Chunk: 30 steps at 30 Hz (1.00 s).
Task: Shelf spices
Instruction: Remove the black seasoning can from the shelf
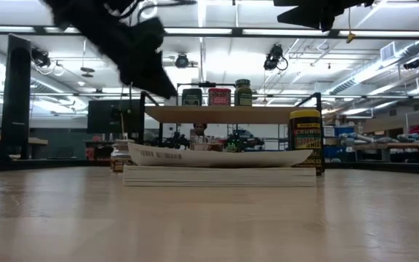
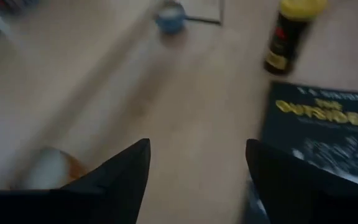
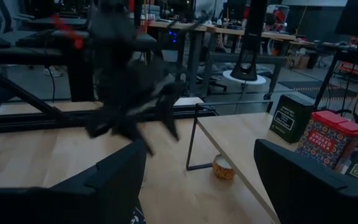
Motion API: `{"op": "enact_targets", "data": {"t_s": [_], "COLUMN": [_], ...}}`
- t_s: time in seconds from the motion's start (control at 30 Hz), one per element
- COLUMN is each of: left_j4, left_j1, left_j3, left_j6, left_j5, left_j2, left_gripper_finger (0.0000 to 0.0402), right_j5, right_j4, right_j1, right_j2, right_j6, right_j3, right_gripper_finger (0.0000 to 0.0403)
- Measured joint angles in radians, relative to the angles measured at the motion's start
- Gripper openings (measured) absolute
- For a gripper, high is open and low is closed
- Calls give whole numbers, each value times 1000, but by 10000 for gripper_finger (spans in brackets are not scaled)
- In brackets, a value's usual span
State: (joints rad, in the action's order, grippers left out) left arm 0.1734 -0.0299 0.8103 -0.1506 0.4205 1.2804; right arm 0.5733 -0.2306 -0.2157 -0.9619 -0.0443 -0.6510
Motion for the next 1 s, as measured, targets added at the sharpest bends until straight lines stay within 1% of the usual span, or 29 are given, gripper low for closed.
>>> {"op": "enact_targets", "data": {"t_s": [0.1,0.27,0.3,0.37,0.5,0.63,0.8,1.0], "left_j4": [140,277,297,322,335,337,350,356], "left_j1": [-51,-163,-195,-268,-410,-515,-584,-621], "left_j3": [145,361,396,448,501,529,583,668], "left_j6": [106,308,342,390,455,514,546,588], "left_j5": [2,15,5,-52,-161,-243,-315,-316], "left_j2": [0,0,1,2,29,107,228,311], "left_gripper_finger": [271,293,300,316,342,353,353,353], "right_j5": [-1,-19,-19,-19,-24,-29,-45,-46], "right_j4": [0,0,0,0,0,-2,-16,-15], "right_j1": [0,0,0,0,0,0,-1,-7], "right_j2": [0,0,0,0,0,0,0,0], "right_j6": [0,-1,-1,-1,-1,-1,4,9], "right_j3": [0,0,0,0,0,0,0,0], "right_gripper_finger": [297,297,297,297,297,297,297,297]}}
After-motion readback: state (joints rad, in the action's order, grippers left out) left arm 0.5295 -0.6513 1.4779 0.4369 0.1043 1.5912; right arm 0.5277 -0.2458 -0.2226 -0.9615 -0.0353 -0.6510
